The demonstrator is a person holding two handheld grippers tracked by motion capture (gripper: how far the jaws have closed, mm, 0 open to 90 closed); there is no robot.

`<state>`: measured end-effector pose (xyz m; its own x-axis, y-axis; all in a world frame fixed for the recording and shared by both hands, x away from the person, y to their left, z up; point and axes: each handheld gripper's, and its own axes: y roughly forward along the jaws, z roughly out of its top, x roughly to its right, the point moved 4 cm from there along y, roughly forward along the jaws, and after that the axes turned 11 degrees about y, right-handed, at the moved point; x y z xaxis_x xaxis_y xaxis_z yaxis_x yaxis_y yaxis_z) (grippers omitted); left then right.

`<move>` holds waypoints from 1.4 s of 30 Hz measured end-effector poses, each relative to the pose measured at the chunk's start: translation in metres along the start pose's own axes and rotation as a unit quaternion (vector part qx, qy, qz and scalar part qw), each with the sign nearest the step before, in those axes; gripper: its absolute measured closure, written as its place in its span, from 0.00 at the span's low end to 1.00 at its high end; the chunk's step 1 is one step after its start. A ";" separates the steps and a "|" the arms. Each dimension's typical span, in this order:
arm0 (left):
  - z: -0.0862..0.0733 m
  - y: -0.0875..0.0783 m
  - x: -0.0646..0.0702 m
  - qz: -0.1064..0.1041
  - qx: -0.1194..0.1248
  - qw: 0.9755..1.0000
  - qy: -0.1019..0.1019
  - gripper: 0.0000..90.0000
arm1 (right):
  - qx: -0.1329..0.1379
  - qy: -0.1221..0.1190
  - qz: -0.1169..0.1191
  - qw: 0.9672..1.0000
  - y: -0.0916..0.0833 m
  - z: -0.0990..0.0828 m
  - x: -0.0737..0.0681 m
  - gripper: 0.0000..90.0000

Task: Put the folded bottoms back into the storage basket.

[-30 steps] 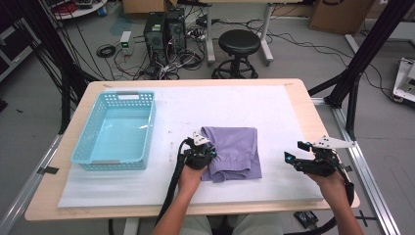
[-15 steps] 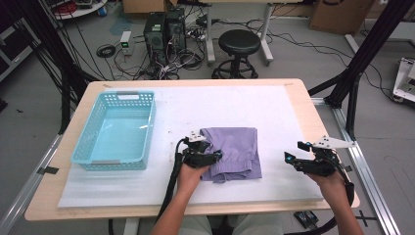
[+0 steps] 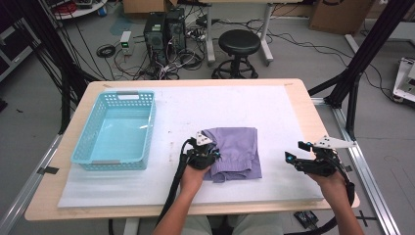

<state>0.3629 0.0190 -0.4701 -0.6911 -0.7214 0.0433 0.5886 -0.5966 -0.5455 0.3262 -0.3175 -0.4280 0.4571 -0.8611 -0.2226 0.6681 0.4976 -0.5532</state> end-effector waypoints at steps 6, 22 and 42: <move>0.020 -0.016 0.001 -0.058 0.076 0.995 -0.009 0.93 | 0.002 0.002 0.000 1.000 -0.001 0.000 0.001 0.31; 0.082 -0.050 0.009 -0.111 0.138 0.983 0.057 0.93 | 0.006 0.004 -0.001 1.000 -0.003 0.001 0.002 0.31; 0.114 -0.127 -0.047 -0.061 0.212 0.974 0.058 0.93 | 0.005 0.002 0.000 1.000 -0.001 0.001 0.000 0.31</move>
<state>0.3683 0.0889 -0.3077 -0.7949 -0.6063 -0.0226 0.6026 -0.7846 -0.1457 0.3261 -0.3181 -0.4262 0.4553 -0.8614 -0.2252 0.6739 0.4987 -0.5451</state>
